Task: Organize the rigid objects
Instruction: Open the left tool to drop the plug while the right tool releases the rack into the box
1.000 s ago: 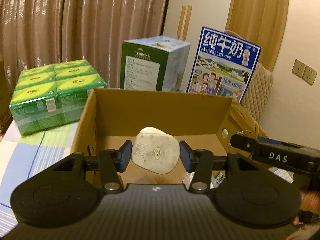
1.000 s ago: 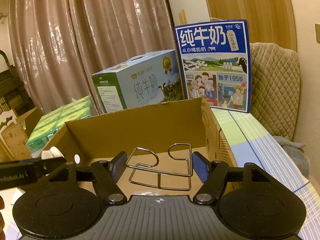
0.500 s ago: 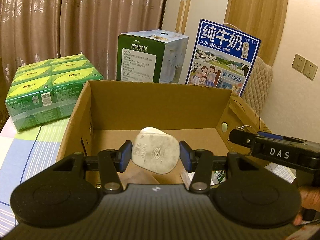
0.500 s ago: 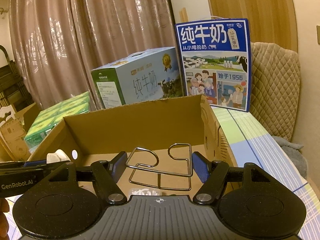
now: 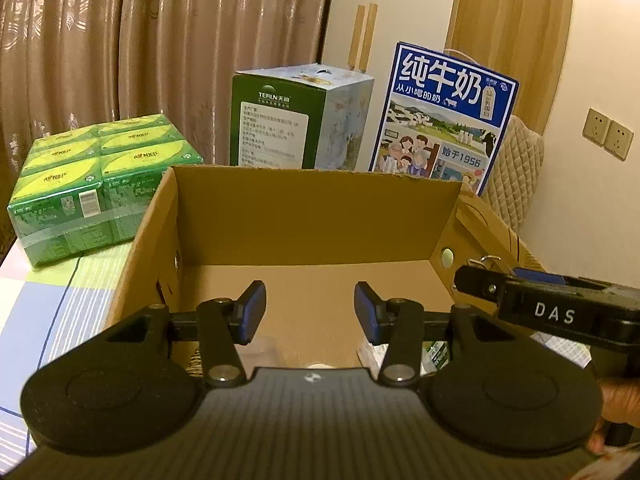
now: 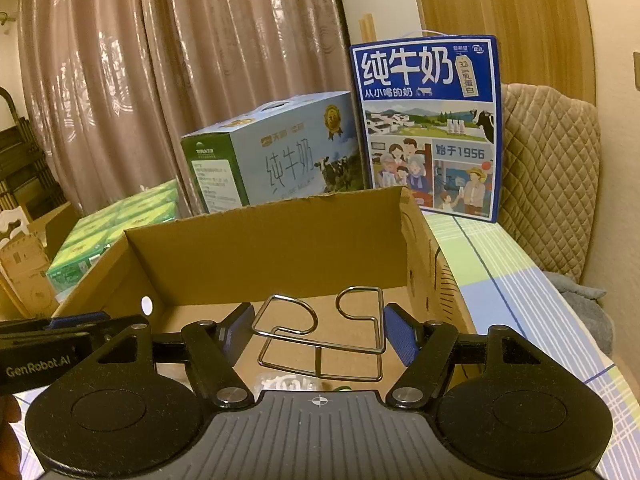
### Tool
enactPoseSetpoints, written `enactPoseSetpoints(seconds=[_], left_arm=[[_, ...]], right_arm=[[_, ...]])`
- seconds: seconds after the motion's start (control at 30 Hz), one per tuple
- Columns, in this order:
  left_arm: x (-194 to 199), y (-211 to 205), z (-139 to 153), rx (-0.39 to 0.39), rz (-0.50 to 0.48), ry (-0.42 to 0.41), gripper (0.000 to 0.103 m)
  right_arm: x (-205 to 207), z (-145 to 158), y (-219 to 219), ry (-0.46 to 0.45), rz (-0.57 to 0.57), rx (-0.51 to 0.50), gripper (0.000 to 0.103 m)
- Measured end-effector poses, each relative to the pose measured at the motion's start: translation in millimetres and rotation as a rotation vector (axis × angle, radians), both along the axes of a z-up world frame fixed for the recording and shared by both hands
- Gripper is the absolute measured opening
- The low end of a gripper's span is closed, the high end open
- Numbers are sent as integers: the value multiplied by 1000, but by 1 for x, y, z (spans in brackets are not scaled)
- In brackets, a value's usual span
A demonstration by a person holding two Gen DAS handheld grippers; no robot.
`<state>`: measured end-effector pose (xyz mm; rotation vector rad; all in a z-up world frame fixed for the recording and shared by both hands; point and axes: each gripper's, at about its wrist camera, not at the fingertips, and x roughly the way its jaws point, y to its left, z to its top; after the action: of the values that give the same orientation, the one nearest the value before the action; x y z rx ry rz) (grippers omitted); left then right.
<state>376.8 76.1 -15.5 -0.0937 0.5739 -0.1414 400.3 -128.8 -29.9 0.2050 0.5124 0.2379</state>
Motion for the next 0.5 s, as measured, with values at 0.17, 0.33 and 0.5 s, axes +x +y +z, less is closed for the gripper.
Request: enactPoseSetpoints(seconds=[0.17,0.33,0.5], left_arm=[[-2,7,9,-13,21,-25,43],[-1,11,10,-13,37,-27,43],[-3,11,10,-12,36,-29,43]], right_arm=[[0,1,-1,0,-1,3,67],[1,2,-2,5,-3,11,67],[1,1,-3,10,-1,19,67]])
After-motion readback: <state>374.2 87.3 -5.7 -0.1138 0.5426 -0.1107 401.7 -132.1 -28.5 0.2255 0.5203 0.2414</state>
